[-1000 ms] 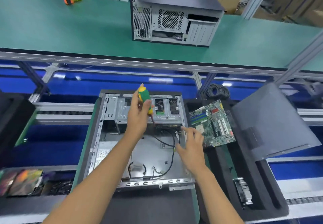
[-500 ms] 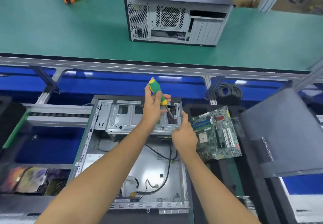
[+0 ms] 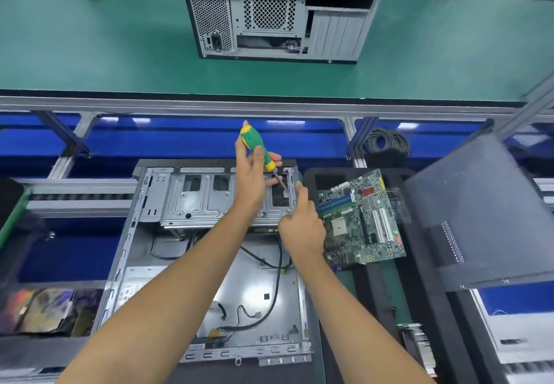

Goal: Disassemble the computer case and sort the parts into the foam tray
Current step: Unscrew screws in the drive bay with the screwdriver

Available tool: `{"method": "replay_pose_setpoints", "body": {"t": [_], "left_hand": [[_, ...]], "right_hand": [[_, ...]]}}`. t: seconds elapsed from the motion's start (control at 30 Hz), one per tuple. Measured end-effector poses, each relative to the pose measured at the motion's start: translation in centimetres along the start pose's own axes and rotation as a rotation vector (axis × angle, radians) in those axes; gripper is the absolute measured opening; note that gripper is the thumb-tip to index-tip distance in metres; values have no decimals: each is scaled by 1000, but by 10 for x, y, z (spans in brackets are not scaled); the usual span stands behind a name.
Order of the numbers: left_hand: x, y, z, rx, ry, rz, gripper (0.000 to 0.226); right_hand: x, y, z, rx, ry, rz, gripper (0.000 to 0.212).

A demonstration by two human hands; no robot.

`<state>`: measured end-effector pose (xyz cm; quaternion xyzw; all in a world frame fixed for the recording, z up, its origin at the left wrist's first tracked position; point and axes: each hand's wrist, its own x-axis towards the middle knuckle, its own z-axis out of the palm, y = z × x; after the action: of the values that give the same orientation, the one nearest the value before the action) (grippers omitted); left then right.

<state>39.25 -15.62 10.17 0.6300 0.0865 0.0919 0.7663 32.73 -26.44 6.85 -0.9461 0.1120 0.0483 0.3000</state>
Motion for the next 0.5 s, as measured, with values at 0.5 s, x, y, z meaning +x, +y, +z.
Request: {"method": "replay_pose_setpoints", "body": {"t": [0.5], "left_hand": [[2, -6, 0, -22, 52, 13, 41]], "right_hand": [[0, -2, -1, 2, 7, 11, 77]]}}
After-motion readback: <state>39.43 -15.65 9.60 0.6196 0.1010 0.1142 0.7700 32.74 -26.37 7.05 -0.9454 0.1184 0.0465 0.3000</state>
